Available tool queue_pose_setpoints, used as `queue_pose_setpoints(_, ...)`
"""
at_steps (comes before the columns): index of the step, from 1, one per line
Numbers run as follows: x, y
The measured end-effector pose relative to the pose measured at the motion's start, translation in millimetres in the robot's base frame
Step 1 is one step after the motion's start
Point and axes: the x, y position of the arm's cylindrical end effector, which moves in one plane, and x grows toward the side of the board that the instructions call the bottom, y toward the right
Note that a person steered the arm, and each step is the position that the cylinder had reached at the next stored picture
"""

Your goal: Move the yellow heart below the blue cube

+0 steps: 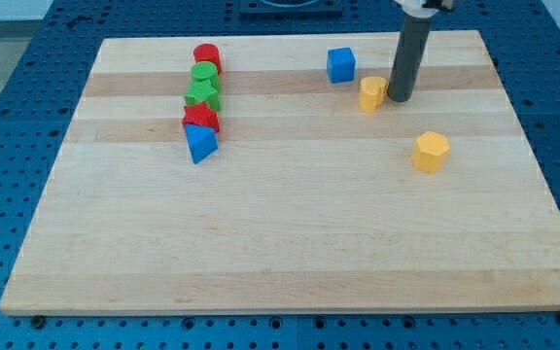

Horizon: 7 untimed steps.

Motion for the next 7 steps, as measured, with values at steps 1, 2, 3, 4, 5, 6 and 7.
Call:
queue_pose_setpoints(1, 0, -14)
queue_pose_setpoints(2, 0, -27)
queue_pose_setpoints(3, 0, -39)
queue_pose_setpoints(4, -5, -54)
queue_pose_setpoints(5, -6, -73)
queue_pose_setpoints(6, -7, -77)
queue_pose_setpoints(7, -9, -88)
